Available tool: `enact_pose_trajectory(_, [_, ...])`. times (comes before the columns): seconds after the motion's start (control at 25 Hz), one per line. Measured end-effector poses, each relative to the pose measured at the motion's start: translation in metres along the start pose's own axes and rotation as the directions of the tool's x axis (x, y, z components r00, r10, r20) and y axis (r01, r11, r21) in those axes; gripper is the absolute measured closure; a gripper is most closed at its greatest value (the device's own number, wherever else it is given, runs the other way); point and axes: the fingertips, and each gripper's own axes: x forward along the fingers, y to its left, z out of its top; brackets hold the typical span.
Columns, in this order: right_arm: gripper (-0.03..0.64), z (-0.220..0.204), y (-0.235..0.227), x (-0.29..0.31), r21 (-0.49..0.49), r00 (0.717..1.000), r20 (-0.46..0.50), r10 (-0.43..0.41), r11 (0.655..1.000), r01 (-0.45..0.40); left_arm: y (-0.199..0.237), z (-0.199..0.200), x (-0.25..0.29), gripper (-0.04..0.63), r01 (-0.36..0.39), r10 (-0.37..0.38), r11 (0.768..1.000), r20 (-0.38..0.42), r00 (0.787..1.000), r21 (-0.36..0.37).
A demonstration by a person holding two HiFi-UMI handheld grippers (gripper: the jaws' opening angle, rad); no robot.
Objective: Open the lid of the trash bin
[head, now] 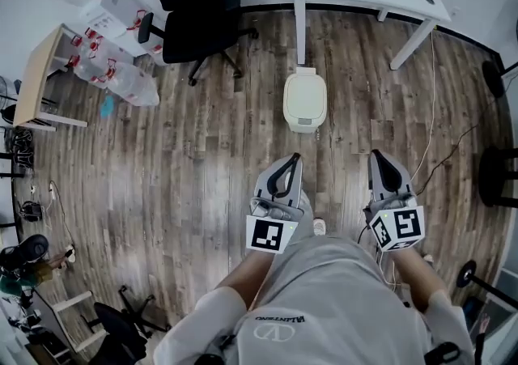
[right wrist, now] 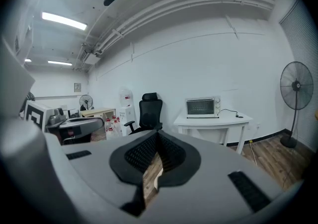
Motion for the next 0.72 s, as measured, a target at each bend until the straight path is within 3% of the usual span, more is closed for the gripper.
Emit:
enact_pose_trajectory(0.52, [0.601, 0.001, 0.002, 0.14, 0.014, 0.998, -0.064, 0.018, 1.0, -0.018, 0.08, -0.032, 0.108, 0.597, 0.089, -0.089, 0.996, -0.063, 0.994, -0.009])
enact_pose_trajectory(0.72, [0.601, -0.023, -0.007, 0.17, 0.03, 0.994, -0.107, 0.034, 0.999, -0.031, 0.088, -0.069, 0.142, 0.597, 0.081, -0.088, 0.995, -0.115, 0.989, -0.062])
